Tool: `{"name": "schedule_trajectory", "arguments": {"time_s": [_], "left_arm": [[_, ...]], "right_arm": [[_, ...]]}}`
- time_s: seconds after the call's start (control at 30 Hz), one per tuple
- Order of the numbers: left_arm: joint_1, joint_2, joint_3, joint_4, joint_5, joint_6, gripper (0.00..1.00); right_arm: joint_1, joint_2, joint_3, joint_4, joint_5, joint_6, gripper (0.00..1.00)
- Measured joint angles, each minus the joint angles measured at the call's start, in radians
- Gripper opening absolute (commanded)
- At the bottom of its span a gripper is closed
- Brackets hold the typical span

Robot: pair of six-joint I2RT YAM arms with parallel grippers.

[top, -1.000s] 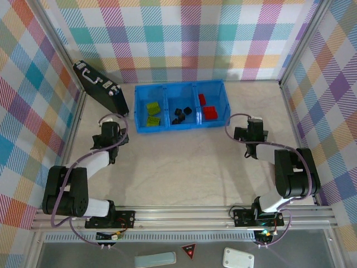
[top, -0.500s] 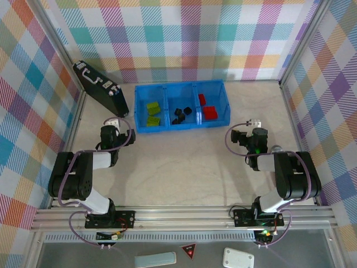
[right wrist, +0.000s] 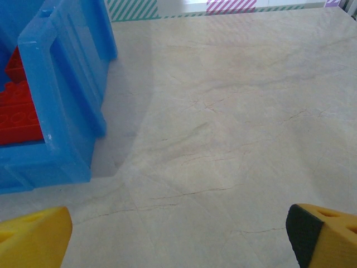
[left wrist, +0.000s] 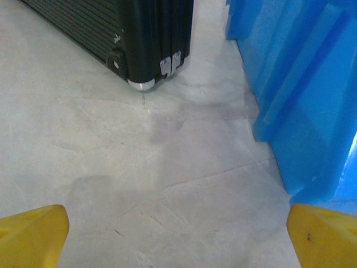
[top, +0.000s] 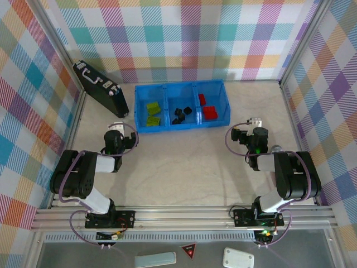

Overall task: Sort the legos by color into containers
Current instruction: Reset both arms

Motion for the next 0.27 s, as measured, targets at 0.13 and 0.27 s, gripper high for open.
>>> {"name": "schedule_trajectory", "arguments": {"time_s": [0.13,0.27], "left_arm": [[0.0,0.0,0.0,0.029,-0.004,0.0,1.0],[0.0,0.0,0.0,0.033,-0.004,0.0,1.0]], "right_arm": [[0.0,0.0,0.0,0.002,0.0,0.0,0.99],[0.0,0.0,0.0,0.002,0.0,0.0,0.99]]}}
